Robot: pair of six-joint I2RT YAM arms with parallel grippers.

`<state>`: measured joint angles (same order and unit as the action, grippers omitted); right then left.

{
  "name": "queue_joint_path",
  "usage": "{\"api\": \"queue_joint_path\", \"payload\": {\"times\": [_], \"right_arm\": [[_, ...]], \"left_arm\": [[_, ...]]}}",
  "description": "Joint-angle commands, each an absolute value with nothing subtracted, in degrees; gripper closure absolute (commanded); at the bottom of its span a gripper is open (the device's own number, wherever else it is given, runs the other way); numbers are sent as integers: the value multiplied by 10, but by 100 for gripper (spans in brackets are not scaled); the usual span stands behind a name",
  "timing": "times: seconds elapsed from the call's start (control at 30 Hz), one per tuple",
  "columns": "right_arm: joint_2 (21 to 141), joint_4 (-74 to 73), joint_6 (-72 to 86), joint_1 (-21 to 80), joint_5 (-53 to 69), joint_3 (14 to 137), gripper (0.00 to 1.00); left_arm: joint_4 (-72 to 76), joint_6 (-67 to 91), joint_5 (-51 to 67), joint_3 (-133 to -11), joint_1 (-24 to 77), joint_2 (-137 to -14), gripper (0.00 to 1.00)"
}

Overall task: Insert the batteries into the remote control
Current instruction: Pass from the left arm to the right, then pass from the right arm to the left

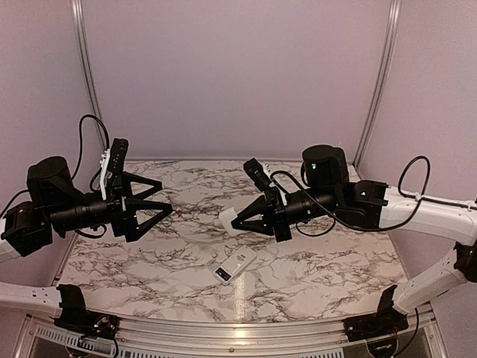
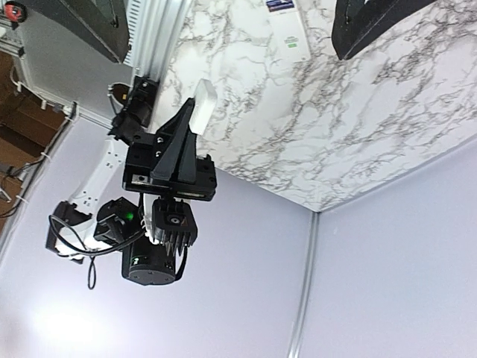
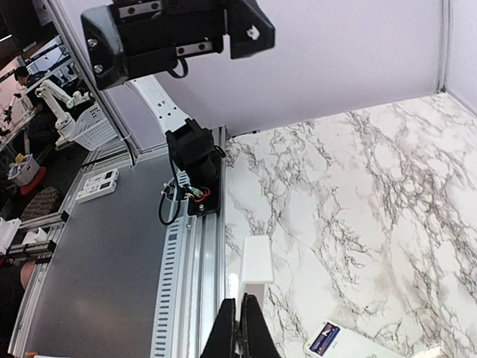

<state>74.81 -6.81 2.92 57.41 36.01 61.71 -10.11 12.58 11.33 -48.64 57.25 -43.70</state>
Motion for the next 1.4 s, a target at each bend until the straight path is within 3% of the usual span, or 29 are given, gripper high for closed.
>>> {"api": "queue_joint_path", "payload": {"times": [0.0,0.3,0.63,0.93,1.27,1.37], "right_arm": [[773,10,160,519,464,589,100],[849,107,286,471,552,539,100],[901,191,359,469,572,512,100],[928,235,406,469,583,499,100],[936,254,424,469,581,501,100],[937,259,430,469,583,498,100]], "left_arm": [[-118,53,-19,-463,582,-454,1],[-65,-93,-145,-399,666,-531,1],[-33,-152,-209,-450,738,-673,2],[-27,-167,-206,-502,748,-747,19],[-42,-176,-198,-535,751,-805,22],[-41,-177,-198,-539,751,-811,28]]}}
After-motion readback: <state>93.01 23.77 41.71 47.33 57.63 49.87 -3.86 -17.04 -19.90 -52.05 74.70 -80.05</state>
